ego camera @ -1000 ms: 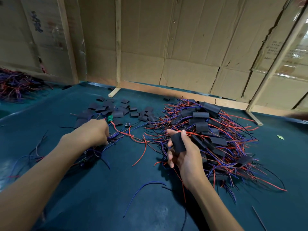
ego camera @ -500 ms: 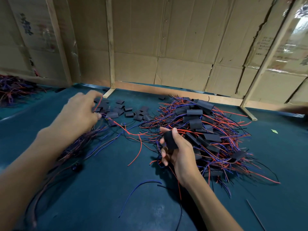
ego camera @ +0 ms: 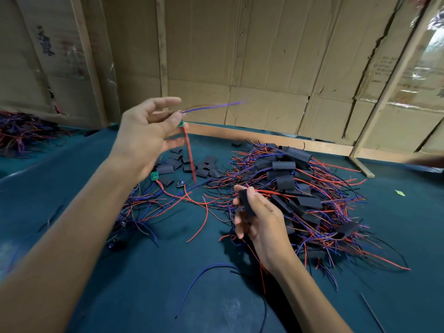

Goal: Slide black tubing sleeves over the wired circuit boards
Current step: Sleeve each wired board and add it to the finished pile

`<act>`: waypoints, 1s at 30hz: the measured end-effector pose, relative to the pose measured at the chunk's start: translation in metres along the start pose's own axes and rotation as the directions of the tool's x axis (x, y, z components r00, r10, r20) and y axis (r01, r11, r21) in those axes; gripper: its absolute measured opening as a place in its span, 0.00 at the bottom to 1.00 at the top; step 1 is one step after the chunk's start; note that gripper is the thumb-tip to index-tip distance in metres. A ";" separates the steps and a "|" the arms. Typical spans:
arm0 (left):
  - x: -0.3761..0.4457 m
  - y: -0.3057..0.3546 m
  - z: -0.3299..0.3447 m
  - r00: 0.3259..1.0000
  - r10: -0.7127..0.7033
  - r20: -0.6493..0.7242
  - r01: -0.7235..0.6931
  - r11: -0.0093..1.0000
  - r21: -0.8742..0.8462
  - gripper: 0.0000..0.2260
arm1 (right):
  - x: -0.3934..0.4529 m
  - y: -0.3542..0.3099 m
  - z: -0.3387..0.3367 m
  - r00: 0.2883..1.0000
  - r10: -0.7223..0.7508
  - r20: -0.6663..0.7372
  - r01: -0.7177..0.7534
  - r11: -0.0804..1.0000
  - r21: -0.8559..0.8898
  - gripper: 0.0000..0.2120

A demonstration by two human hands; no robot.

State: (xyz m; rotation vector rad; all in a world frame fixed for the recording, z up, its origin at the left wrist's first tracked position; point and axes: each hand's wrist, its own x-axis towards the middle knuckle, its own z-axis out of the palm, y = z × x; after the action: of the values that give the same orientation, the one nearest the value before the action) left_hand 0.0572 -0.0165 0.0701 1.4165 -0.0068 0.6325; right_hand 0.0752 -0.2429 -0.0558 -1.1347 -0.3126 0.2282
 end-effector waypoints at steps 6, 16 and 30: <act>-0.016 -0.047 0.035 0.945 -0.270 0.184 0.323 0.682 -0.656 0.12 | -0.002 0.000 0.002 1.000 0.002 -0.028 0.001 0.993 0.119 0.17; -0.036 -0.107 0.034 0.929 -0.356 0.098 0.301 0.577 -0.760 0.09 | 0.001 -0.005 -0.003 0.998 -0.054 -0.019 0.057 0.956 0.289 0.17; -0.056 -0.104 0.039 0.896 -0.360 0.259 0.419 0.494 -0.762 0.16 | -0.003 0.004 0.001 1.000 -0.024 0.015 0.025 1.000 -0.020 0.29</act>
State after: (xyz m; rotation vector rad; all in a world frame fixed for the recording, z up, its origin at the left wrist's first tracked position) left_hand 0.0675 -0.0765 -0.0386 0.4875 -0.0210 0.1280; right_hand 0.0720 -0.2419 -0.0593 -1.1488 -0.3422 0.2124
